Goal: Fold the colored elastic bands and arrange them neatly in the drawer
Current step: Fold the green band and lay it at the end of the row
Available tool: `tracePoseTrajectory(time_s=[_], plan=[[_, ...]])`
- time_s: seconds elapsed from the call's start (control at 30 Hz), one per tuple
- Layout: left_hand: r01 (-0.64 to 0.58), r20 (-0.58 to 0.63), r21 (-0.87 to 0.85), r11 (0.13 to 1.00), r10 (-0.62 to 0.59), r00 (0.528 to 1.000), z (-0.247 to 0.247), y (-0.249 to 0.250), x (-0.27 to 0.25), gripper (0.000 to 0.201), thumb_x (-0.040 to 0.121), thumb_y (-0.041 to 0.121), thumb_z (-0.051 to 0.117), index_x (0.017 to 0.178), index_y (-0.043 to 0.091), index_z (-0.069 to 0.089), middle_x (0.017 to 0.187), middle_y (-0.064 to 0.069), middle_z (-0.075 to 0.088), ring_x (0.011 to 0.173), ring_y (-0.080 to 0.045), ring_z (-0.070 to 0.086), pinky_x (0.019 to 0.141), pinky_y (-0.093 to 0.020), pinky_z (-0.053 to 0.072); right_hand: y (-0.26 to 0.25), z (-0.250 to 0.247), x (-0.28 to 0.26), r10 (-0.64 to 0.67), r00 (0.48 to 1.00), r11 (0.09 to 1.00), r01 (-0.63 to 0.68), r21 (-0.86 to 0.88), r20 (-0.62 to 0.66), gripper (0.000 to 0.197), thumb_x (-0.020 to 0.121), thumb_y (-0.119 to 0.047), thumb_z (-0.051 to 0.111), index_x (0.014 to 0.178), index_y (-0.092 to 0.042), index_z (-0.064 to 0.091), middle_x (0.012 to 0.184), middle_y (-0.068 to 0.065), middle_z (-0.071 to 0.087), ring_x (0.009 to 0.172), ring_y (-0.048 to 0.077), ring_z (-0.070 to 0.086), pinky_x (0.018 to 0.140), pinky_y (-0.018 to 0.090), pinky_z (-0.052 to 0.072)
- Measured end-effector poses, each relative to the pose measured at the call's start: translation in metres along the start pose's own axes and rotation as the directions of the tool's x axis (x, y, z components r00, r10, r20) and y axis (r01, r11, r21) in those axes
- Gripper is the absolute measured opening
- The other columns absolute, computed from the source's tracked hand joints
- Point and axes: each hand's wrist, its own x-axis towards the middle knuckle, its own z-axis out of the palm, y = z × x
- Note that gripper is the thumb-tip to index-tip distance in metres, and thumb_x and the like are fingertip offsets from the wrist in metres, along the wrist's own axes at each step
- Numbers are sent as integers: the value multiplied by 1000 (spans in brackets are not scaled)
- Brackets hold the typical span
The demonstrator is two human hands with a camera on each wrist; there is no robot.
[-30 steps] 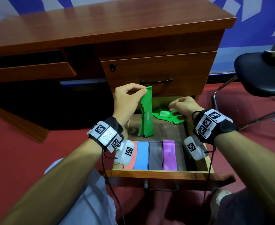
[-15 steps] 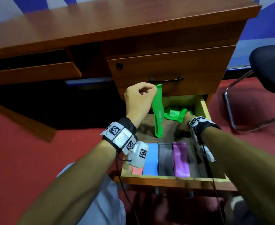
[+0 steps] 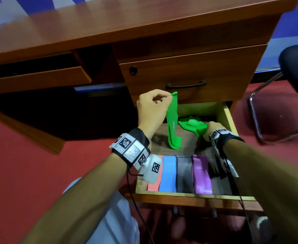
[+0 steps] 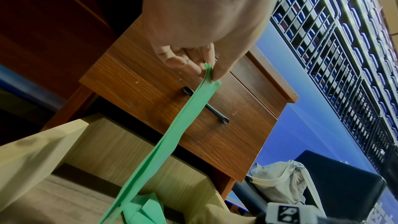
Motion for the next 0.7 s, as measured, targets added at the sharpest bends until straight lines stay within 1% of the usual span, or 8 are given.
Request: tracePoseTrajectory(time_s=[0.1,0.17,0.27,0.37,0.43,0.5,0.63,0.7], plan=[[3,-21,-7,1000,-3,1000,0,3,-1,8,82,15,76,78,21,81,73,-1,74,60,-2,55,59,-18,46,1,-21,-17,-142,989,987,144,73,-38,37,90,-35,68,109,-4,62,113,20,65,108,37,65,77,34,48],[6,-26,-4,1000,-6,1000,-1,5,-4,9,82,15,76,78,22,80,69,4,72,59,0,54,59,-16,44,1,-40,-32,-183,978,970,196,147,-97,29,90,-32,66,95,-4,65,97,18,65,100,36,67,70,33,45],[13,-26,-7,1000,-13,1000,-3,8,-9,9,82,16,75,78,22,80,68,9,70,58,2,54,59,-14,44,-3,-69,-59,-223,959,905,270,328,-176,21,92,-27,62,91,-7,69,85,13,64,82,28,64,67,31,45],[9,-23,7,1000,-8,1000,-3,11,-14,8,82,16,75,78,21,80,70,6,72,58,2,54,59,-13,44,-1,-85,-84,-266,948,804,318,502,-175,24,93,-22,59,70,-15,59,69,6,60,57,20,54,48,24,43],[-4,-13,28,1000,4,1000,-2,11,-16,8,82,16,76,78,21,80,70,5,72,58,1,54,59,-12,44,1,-83,-100,-271,953,682,287,672,-131,27,98,-19,56,71,-19,53,63,1,52,46,13,44,36,18,32],[-12,7,41,999,12,1000,-1,10,-18,7,83,16,76,79,21,80,72,4,73,60,-1,55,59,-14,45,3,-77,-109,-281,957,538,221,814,-73,24,100,-17,53,76,-20,53,64,0,48,43,11,40,37,16,27],[9,37,59,998,-11,999,1,3,-18,6,82,18,76,80,21,80,74,2,75,62,-3,56,61,-17,46,-5,-81,-118,-304,952,384,150,911,-29,20,100,-17,52,81,-20,56,66,-1,48,47,11,41,41,19,29],[25,52,62,998,-28,998,1,-1,-16,6,82,17,77,80,21,80,75,1,76,62,-2,57,63,-17,47,-11,-87,-124,-347,938,317,139,938,-22,23,101,-19,52,78,-19,56,65,-1,47,47,11,40,40,18,28]])
